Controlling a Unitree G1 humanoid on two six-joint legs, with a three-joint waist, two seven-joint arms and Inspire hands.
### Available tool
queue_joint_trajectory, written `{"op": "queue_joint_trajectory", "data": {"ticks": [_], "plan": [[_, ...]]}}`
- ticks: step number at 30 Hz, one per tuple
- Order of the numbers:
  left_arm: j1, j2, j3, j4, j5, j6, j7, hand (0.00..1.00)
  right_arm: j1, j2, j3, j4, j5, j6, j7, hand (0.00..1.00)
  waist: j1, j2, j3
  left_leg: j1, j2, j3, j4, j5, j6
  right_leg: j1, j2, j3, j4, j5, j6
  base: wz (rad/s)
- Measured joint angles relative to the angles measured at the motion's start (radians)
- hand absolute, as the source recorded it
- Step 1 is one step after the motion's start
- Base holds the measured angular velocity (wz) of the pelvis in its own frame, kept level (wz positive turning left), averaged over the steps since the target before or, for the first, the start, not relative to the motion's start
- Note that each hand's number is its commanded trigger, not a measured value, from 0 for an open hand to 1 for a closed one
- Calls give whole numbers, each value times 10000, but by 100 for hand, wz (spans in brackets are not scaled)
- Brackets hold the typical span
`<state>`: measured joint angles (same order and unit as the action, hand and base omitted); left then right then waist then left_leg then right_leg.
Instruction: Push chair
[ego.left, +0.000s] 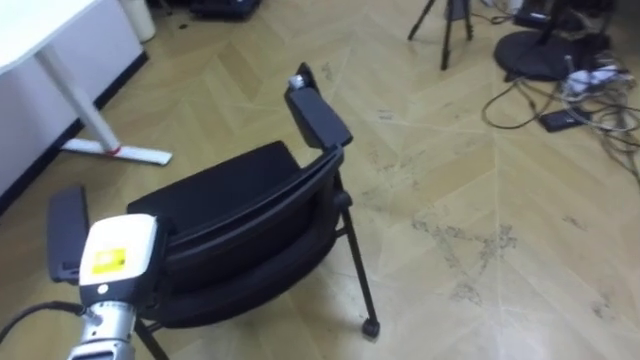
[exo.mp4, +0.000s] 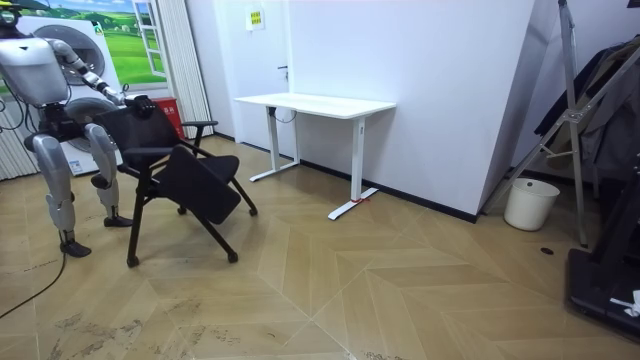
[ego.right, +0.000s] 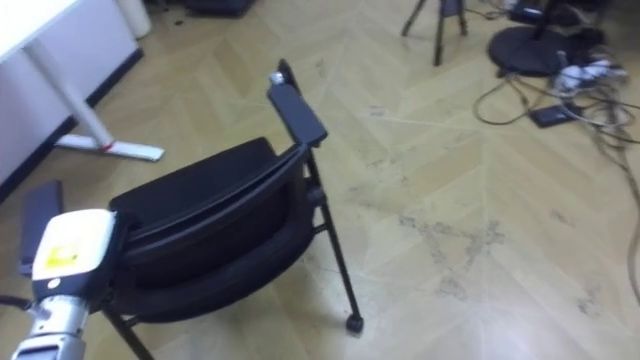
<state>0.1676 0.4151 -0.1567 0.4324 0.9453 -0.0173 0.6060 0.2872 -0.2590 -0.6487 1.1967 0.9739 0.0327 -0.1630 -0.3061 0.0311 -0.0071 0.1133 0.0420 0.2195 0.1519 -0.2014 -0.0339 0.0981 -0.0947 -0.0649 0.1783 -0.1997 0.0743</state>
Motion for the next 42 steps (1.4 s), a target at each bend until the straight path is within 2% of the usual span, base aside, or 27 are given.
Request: {"op": "queue_joint_trajectory", "data": {"ticks": [1,2,3,4,7,8,10,11,13,14,16,17,19,20,22,25,32,34,41,42], "plan": [[13,65,61,-1,-4,-19,122,100,76,-3,-609,-884,361,-70,-585,0,-158,-56,-7,-92,0,-5,19,7,12,-128,0,33,109,0,-1,0],[21,68,121,-3,6,-39,157,100,115,-3,-854,-1402,440,-133,-881,0,-193,-71,-16,-143,0,-3,40,8,13,-145,0,39,111,1,-2,0],[15,93,176,-19,15,-56,188,100,291,-5,-1087,-2454,488,-387,-1417,0,-265,-87,-11,-222,1,-14,92,8,14,-160,0,44,110,10,-10,4],[14,169,194,-41,14,-79,188,100,300,-33,-1267,-3237,451,-742,-1872,0,-341,-131,-13,-271,8,-40,141,8,13,-165,2,37,119,15,-17,6],[1,272,349,-46,13,-219,203,100,28,-139,-1627,-4952,-70,-1163,-3113,0,-489,-198,-21,-485,20,-41,279,8,14,-377,-4,39,290,21,-27,4],[-18,294,380,-50,13,-251,201,100,-16,-161,-1660,-5319,-252,-1197,-3385,0,-474,-201,-24,-529,21,-39,299,8,14,-443,-5,67,314,22,-28,-5],[-20,429,491,-85,-16,-350,183,100,-390,-268,-1713,-6945,-1519,-1232,-4513,0,-519,-245,7,-674,24,-19,349,8,15,-651,-5,114,441,21,-26,-6],[-21,436,554,-116,1,-360,156,100,-521,-342,-1714,-7250,-1911,-1268,-4744,0,-521,-279,29,-679,24,-19,369,8,15,-654,-8,120,443,21,-26,-3],[-30,430,700,-267,105,-357,-81,100,-996,-825,-1720,-8411,-3786,-1315,-5630,0,-509,-352,72,-691,24,-14,386,7,17,-750,-5,164,419,17,-21,-3],[-28,419,754,-331,118,-357,-161,100,-1087,-926,-1722,-8784,-4343,-1322,-5825,0,-477,-343,68,-701,24,18,385,6,19,-817,-3,206,425,14,-17,-8],[-28,421,793,-662,103,-312,-564,100,-1364,-1218,-1674,-10672,-6374,-1451,-6411,0,-391,-265,53,-824,23,22,405,8,23,-958,6,262,436,19,-19,-6],[-28,417,793,-712,102,-312,-626,100,-1464,-1344,-1594,-10994,-6819,-1492,-6509,0,-346,-270,56,-824,23,25,425,9,23,-957,18,316,441,23,-21,-7],[-124,331,753,-845,118,-312,-801,100,-1696,-1698,-1105,-12368,-8153,-1726,-6791,0,-85,-255,61,-834,24,61,476,9,23,-936,22,374,462,30,-32,-7],[-194,302,738,-964,138,-316,-929,100,-1699,-1769,-858,-12996,-8705,-1866,-6762,0,69,-240,91,-808,24,92,458,9,22,-955,21,374,454,32,-34,0],[-237,287,735,-1138,291,-339,-1033,100,-1677,-1777,-426,-13733,-9330,-1892,-6618,0,270,-247,137,-764,37,162,438,9,23,-949,21,381,424,32,-34,-4],[-250,252,649,-1425,330,-291,-1310,100,-1770,-1773,501,-14468,-10093,-1846,-6082,0,593,-258,147,-664,37,317,245,11,23,-930,38,500,420,33,-34,-11],[-664,267,215,-1462,494,-260,-1631,100,-2344,-1992,2483,-14574,-10591,-1837,-4070,0,1233,-339,183,-444,50,417,139,12,25,-817,60,536,426,35,-39,-5],[-742,286,202,-1475,615,-375,-1662,100,-2360,-2065,3080,-14575,-11039,-1843,-3420,0,1483,-388,205,-402,62,429,88,12,24,-800,80,532,423,36,-40,-2],[-1072,373,-68,-1475,810,-463,-1837,100,-2401,-2103,4430,-14538,-11453,-1845,-2074,0,1826,-611,232,-300,74,370,77,12,25,-657,82,378,409,37,-41,2],[-1084,371,-82,-1475,863,-465,-1859,100,-2415,-2104,4709,-14518,-11564,-1846,-1810,0,1851,-648,215,-266,74,369,77,12,24,-619,82,366,396,37,-41,0]]}}
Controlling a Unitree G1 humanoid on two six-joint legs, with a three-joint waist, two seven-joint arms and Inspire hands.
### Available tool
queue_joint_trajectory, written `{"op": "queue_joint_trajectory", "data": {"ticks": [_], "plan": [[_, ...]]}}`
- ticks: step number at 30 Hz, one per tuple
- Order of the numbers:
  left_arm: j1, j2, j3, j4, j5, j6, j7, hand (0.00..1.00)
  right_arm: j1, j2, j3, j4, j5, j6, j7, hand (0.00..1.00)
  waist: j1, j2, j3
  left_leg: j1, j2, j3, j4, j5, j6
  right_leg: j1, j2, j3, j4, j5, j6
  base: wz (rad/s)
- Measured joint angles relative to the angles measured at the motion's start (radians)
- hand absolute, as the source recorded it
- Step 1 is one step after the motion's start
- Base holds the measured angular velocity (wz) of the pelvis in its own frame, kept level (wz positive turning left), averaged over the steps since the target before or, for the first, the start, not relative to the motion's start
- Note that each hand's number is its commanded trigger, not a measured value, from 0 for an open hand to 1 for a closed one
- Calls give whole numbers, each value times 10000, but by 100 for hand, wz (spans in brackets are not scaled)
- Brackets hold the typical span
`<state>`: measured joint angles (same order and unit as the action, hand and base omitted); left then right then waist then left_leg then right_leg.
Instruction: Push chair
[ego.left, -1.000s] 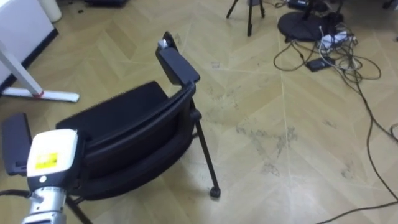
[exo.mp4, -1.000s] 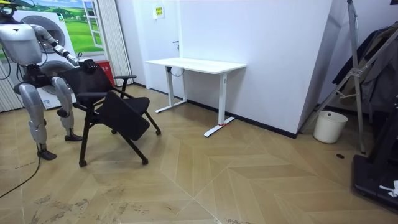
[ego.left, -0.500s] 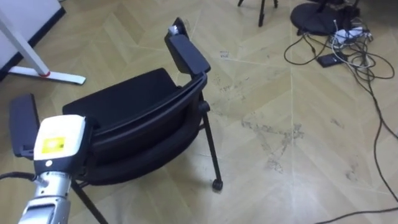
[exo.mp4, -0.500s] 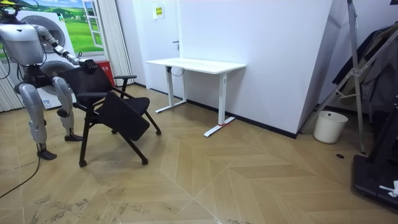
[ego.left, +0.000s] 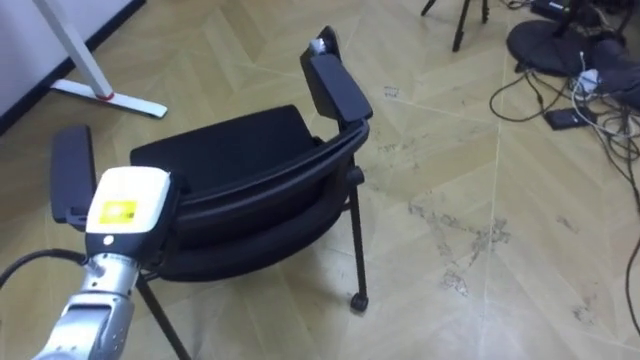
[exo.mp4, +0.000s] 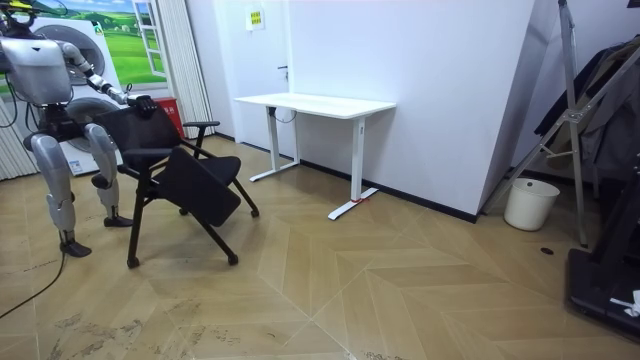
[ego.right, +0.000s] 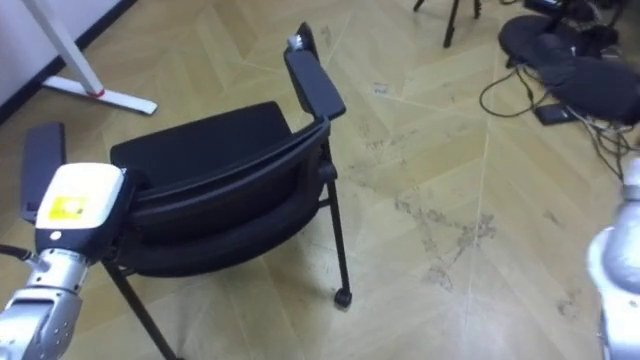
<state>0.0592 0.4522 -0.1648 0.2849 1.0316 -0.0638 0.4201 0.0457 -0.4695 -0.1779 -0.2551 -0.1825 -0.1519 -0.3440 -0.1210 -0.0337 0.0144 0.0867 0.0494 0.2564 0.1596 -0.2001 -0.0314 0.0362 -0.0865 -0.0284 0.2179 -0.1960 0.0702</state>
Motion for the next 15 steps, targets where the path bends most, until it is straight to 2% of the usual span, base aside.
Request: {"op": "queue_joint_trajectory", "data": {"ticks": [6,15], "plan": [[-333,-15,-201,149,107,-50,-113,100,-111,-1,902,560,-717,-12,1188,0,296,-39,-16,-40,10,-111,2,0,0,12,-4,-148,-11,9,-13,4],[-447,-13,-548,136,134,-96,-84,100,-392,-7,2328,908,-1627,-12,2629,0,639,13,-47,-12,20,-151,1,0,0,57,-4,-216,-19,10,-13,0]]}}
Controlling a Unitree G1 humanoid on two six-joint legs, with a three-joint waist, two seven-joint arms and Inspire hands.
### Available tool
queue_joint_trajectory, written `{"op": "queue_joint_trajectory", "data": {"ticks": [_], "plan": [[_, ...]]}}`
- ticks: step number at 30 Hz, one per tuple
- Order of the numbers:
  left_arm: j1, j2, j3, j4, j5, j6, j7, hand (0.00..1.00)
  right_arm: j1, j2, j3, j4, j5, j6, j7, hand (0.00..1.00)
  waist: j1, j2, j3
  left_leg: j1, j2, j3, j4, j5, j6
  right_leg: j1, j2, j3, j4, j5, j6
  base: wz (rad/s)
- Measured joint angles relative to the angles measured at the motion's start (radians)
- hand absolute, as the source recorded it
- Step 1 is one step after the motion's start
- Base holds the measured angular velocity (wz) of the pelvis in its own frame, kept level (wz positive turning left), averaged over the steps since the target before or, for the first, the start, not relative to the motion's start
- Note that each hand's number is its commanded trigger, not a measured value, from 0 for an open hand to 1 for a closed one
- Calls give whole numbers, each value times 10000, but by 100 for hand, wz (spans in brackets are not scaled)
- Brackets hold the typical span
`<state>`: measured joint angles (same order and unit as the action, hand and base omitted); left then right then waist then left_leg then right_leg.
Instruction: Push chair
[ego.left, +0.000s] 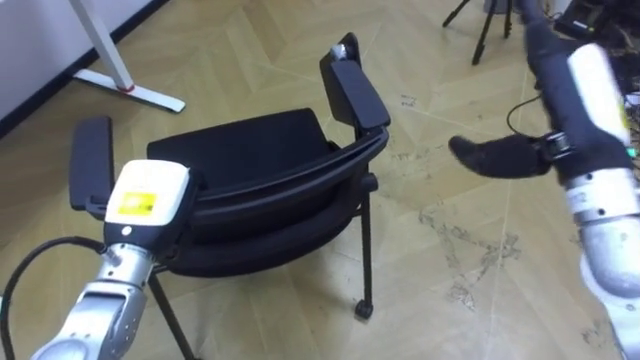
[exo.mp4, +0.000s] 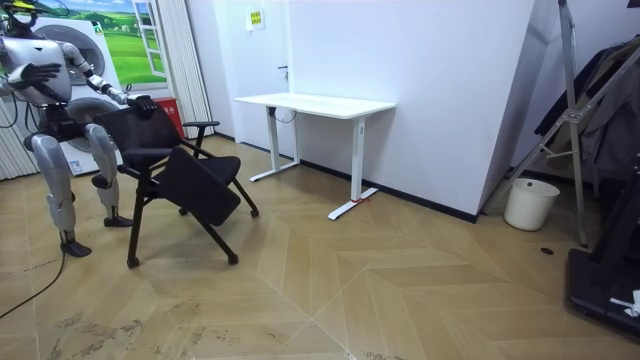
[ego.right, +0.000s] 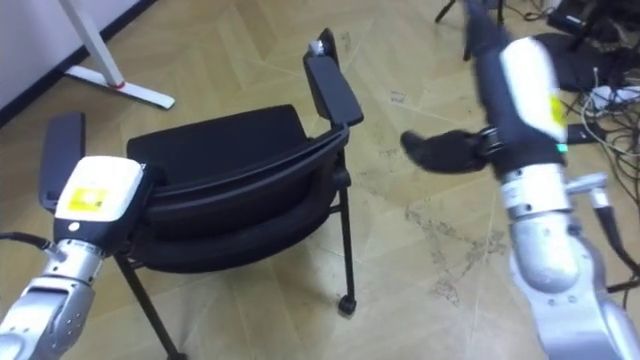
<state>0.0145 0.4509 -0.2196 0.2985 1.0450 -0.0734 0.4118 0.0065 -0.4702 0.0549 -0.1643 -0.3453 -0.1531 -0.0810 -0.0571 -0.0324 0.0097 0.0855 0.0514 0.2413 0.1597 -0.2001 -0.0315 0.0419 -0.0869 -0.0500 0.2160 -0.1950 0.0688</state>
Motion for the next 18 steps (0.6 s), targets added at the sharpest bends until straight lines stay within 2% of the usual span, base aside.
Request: {"op": "queue_joint_trajectory", "data": {"ticks": [5,7,13,18], "plan": [[-48,-23,-161,12,76,-47,-102,100,-212,2,430,70,-138,-1,645,0,197,-11,7,240,4,-30,-76,-1,-1,292,7,-82,-147,1,-2,1],[-141,-23,-262,12,92,-113,-113,100,-367,1,544,178,-209,-10,869,0,264,-22,14,225,5,-147,-103,-1,-1,317,8,-264,-147,1,-2,11],[-309,4,-433,-42,176,-343,-164,100,-495,-2,1025,406,-585,-109,1059,0,404,-65,29,168,1,-533,-124,0,-3,461,11,-538,-324,1,-2,14],[-485,29,-724,-43,177,-389,-65,100,-688,-111,1590,432,-680,-115,1262,0,625,-64,29,123,13,-579,-120,1,-4,442,21,-634,-324,1,-2,4]]}}
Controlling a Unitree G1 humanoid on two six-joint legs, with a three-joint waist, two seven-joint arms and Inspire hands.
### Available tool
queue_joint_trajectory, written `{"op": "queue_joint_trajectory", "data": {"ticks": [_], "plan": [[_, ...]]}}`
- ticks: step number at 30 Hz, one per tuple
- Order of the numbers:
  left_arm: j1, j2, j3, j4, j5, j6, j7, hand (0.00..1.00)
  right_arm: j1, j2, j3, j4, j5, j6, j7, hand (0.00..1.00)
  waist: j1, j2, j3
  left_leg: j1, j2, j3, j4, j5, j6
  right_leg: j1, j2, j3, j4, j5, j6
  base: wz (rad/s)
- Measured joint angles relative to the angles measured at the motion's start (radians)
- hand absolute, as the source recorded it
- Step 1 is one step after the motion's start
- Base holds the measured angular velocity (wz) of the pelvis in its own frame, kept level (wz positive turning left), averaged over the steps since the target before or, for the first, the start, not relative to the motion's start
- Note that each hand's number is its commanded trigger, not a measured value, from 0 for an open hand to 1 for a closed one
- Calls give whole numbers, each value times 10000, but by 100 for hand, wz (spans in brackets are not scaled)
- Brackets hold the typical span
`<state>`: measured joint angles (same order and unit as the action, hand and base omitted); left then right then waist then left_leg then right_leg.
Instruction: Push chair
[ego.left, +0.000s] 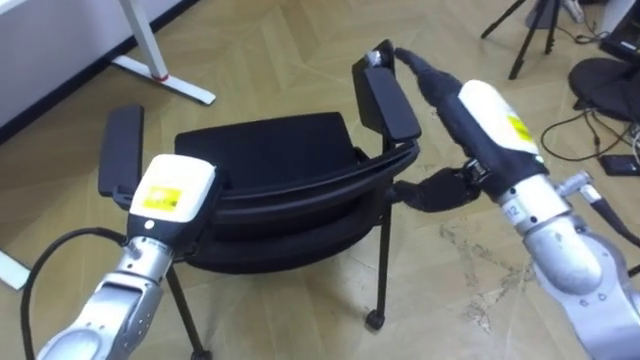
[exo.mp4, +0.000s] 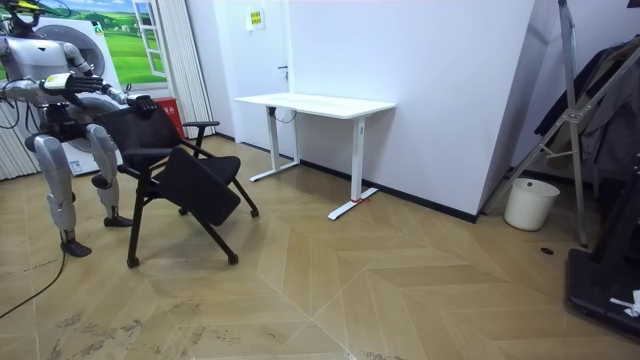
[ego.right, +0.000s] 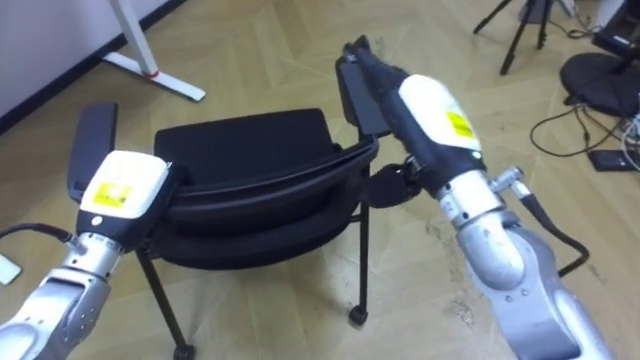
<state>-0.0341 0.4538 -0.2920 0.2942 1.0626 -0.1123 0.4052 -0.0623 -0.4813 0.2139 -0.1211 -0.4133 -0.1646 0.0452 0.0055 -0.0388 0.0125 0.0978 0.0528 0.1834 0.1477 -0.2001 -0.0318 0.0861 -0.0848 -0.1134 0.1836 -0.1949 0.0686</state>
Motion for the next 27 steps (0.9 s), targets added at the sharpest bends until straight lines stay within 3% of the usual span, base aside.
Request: {"op": "queue_joint_trajectory", "data": {"ticks": [9,15,19,22,27], "plan": [[-168,-82,-100,36,296,-316,29,100,-487,11,455,565,-1529,-384,463,0,187,-33,11,-26,-2,-498,-3,0,0,24,5,-280,36,0,0,8],[-291,-29,-304,-6,359,-391,62,100,-489,10,747,807,-2493,-383,468,0,499,-124,35,10,0,-542,-15,2,1,8,12,-292,66,-1,1,-2],[-448,-6,-527,11,447,-388,62,100,-495,19,938,896,-3549,-384,434,0,567,-215,36,21,-1,-1108,-16,4,3,20,27,-334,274,-2,0,9],[-675,67,-763,64,505,-360,52,100,-688,18,1224,1429,-4389,-308,389,0,584,-363,49,15,-1,-1123,-16,3,3,123,26,-398,253,-1,-1,14],[-1129,-8,-1061,367,505,-418,-33,100,-772,10,1383,1945,-5266,-283,323,0,817,-395,60,-3,-2,-1281,-26,3,3,111,24,-413,364,-2,0,9]]}}
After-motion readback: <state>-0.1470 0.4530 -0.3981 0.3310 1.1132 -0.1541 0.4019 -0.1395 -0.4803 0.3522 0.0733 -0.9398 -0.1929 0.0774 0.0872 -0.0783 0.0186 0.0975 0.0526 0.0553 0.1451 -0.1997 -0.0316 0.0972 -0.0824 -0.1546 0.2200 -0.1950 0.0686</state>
